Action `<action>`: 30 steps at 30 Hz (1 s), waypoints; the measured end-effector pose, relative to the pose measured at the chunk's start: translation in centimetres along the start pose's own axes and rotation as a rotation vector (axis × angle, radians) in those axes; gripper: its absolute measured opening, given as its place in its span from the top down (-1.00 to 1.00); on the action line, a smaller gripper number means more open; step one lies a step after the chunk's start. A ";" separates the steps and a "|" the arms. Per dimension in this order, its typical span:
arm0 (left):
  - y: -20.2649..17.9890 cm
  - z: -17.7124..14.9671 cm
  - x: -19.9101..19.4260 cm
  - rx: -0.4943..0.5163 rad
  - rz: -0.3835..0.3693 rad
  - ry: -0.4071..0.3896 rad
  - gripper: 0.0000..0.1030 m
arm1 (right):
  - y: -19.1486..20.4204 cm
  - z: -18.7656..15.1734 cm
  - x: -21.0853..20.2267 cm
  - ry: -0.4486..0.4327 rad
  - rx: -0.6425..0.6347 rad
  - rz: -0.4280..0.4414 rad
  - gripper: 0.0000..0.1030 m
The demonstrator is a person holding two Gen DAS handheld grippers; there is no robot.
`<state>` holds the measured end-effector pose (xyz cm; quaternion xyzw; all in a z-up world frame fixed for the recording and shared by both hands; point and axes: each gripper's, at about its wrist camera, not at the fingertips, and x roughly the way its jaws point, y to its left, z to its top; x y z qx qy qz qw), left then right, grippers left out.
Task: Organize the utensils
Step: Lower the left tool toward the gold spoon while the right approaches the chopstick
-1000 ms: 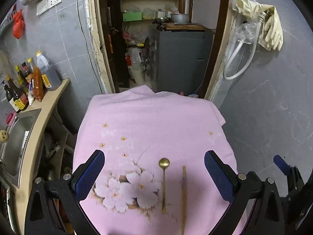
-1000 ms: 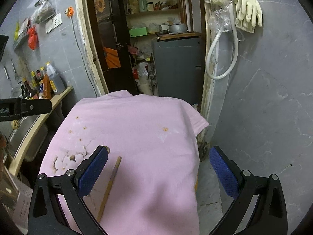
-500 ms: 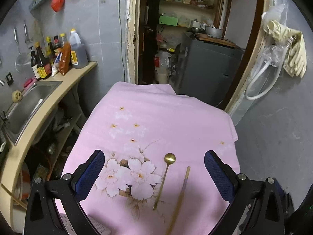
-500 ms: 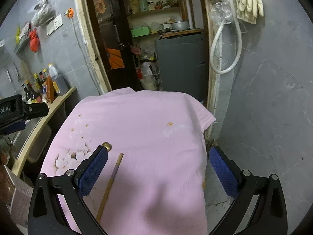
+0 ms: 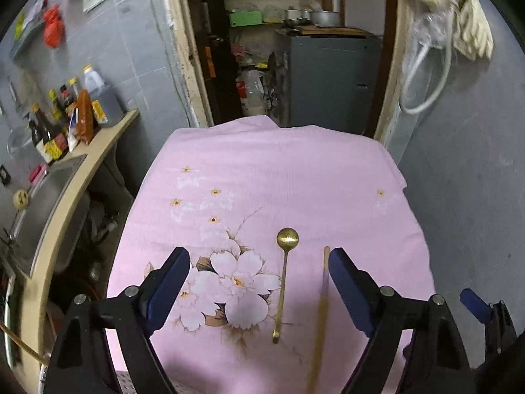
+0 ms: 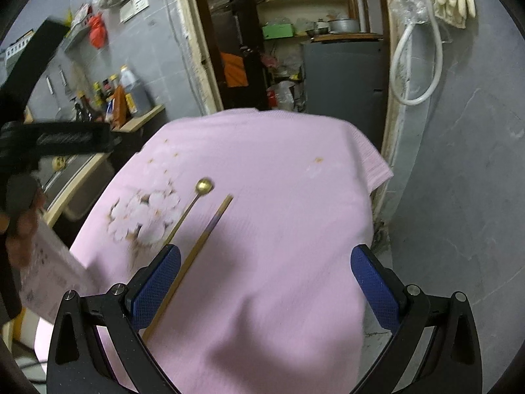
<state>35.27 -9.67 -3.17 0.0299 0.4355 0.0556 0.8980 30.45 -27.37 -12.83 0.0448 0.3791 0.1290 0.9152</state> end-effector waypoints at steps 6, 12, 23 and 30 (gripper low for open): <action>-0.4 -0.4 -1.2 0.030 0.007 -0.056 -0.65 | 0.8 -1.4 -0.2 0.010 0.002 0.025 -0.97; -0.9 -0.3 -3.0 0.036 -0.029 -0.105 -0.65 | 0.5 -1.3 -0.6 0.003 0.017 0.024 -0.97; -1.5 -1.4 1.5 0.029 -0.139 0.042 -0.28 | 1.4 -2.5 -0.7 0.004 -0.017 0.024 -0.95; -0.4 -3.0 5.0 -0.011 -0.180 0.123 0.17 | 2.8 -3.1 0.7 0.023 -0.038 0.026 -0.78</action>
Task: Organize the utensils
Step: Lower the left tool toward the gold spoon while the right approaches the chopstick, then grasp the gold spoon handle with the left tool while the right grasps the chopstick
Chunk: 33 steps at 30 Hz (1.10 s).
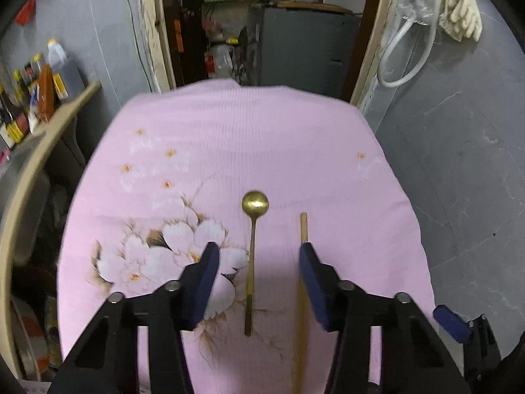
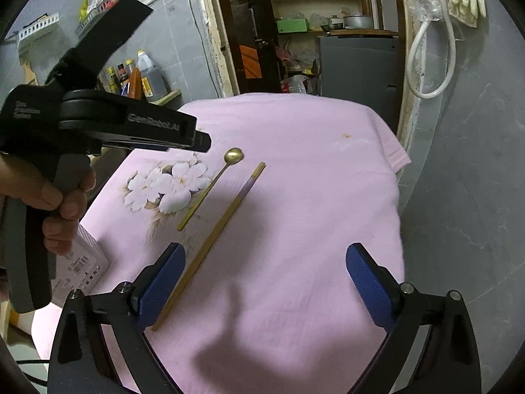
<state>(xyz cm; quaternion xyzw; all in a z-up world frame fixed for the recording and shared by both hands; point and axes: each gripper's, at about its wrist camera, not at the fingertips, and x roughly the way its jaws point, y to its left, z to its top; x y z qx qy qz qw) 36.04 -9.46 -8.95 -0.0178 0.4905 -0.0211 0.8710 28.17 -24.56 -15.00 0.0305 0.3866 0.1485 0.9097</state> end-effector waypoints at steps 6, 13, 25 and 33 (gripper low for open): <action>0.6 -0.6 2.4 -0.019 -0.025 0.076 0.45 | 1.2 0.0 1.1 0.024 -0.026 0.008 -0.55; 1.9 -0.6 3.9 -0.071 -0.063 0.117 0.58 | 2.1 0.2 2.4 0.048 -0.031 0.024 -0.35; 3.1 -0.9 5.7 -0.108 -0.108 0.165 0.68 | 4.1 -0.5 4.5 0.122 -0.083 0.047 -0.15; 4.2 -1.4 6.0 -0.128 -0.120 0.177 0.73 | 5.1 -0.7 4.8 0.141 -0.120 -0.006 -0.07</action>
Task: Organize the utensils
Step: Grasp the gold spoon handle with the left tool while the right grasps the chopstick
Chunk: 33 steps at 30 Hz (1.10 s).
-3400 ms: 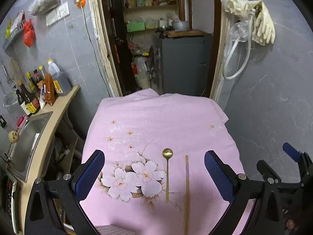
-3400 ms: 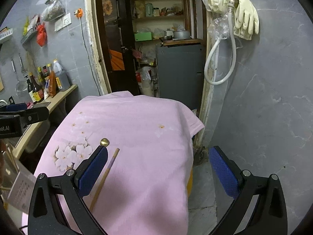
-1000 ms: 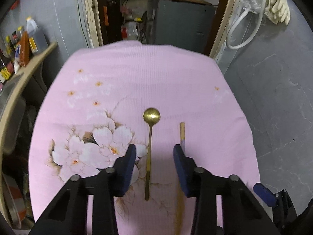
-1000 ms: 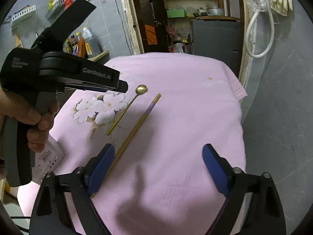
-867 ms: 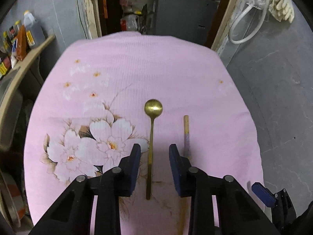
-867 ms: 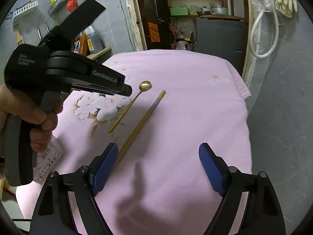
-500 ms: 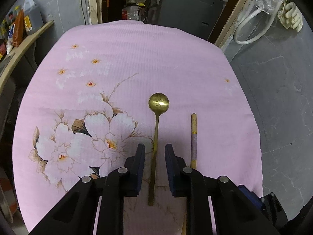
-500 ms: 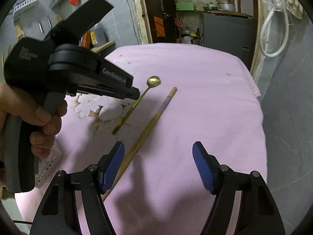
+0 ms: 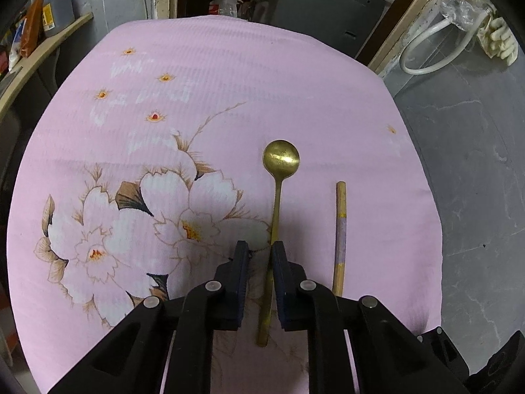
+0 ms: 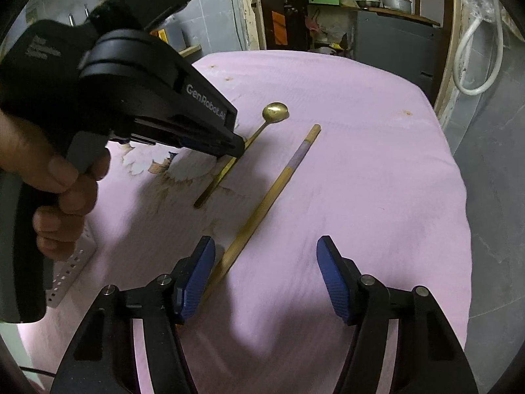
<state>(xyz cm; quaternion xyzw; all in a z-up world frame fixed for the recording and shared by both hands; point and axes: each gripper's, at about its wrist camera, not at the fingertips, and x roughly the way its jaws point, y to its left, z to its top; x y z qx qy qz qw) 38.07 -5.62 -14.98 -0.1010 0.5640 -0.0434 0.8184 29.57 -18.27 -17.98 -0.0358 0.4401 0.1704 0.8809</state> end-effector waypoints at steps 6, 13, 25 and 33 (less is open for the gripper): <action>-0.1 0.1 0.0 0.006 -0.010 -0.001 0.73 | -0.9 0.3 -0.4 0.011 0.038 -0.063 0.13; -0.9 0.7 0.4 0.016 -0.028 -0.006 0.73 | -3.9 0.9 -1.0 0.020 0.108 -0.047 0.23; -0.8 3.1 1.2 -0.030 -0.025 -0.037 0.73 | -8.7 5.2 4.4 0.064 0.157 0.040 0.23; -1.2 3.0 1.3 0.003 0.013 -0.074 0.73 | -7.9 7.7 6.4 0.116 0.120 -0.055 0.29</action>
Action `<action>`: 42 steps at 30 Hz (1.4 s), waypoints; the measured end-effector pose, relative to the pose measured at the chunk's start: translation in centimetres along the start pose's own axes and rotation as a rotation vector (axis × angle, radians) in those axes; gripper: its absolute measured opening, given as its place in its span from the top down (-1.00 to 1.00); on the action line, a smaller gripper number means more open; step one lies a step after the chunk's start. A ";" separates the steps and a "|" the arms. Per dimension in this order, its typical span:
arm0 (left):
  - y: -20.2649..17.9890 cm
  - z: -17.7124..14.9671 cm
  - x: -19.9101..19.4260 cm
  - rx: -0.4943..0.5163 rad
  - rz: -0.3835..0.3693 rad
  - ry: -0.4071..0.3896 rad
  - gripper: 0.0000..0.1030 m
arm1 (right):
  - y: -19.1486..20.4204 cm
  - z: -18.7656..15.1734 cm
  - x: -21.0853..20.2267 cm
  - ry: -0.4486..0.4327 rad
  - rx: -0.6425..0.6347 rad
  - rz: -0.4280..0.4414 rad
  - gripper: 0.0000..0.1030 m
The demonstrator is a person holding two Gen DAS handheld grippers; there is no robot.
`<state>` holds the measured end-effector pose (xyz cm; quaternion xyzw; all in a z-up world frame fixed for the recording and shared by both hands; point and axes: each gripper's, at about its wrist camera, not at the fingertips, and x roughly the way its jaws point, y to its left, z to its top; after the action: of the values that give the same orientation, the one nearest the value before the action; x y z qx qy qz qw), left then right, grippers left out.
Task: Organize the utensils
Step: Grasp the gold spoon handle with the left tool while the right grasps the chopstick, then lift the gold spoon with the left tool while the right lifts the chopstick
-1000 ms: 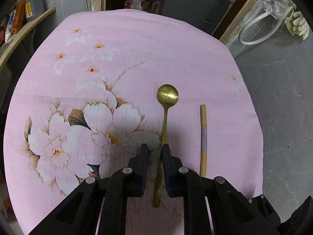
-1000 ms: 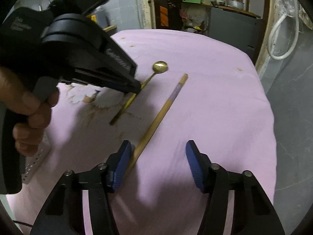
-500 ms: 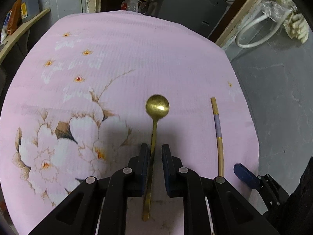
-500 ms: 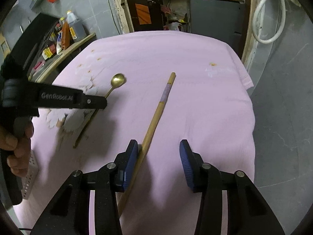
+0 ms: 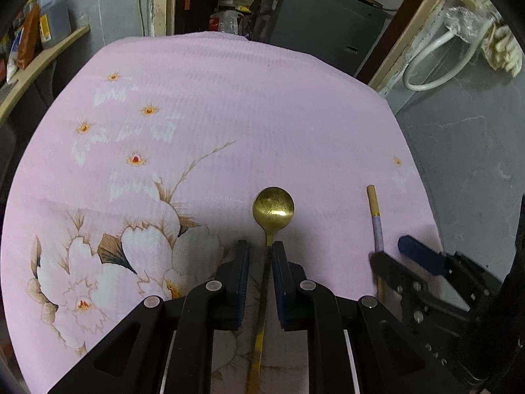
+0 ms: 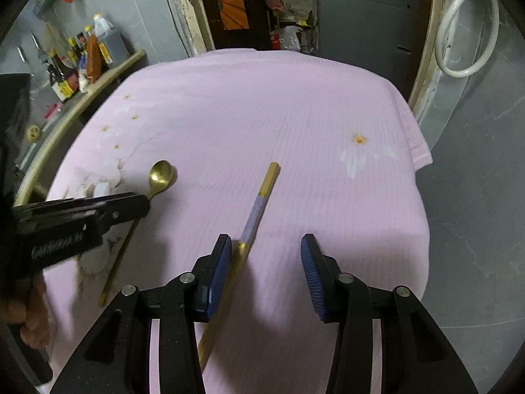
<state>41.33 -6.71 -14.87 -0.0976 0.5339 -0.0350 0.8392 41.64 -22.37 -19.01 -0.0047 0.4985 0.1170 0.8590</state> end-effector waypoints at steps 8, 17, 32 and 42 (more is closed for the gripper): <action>0.7 0.0 0.0 -0.038 -0.018 -0.012 0.73 | 0.5 0.6 -0.2 0.032 0.018 -0.048 0.34; -0.1 0.4 0.3 0.006 0.033 0.017 0.73 | -0.6 1.2 -0.2 0.087 0.132 -0.040 0.80; -0.7 -0.1 -0.7 -0.025 0.016 0.023 0.92 | -2.7 -2.0 -1.0 0.065 0.315 0.212 0.86; -2.1 -1.5 -5.0 0.002 -0.017 -0.099 0.93 | -3.2 -3.5 -4.1 -0.037 0.321 0.279 0.86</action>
<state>37.94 -8.13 -10.67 -0.1030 0.4908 -0.0376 0.8643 37.35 -26.77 -17.66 0.2035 0.4907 0.1540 0.8331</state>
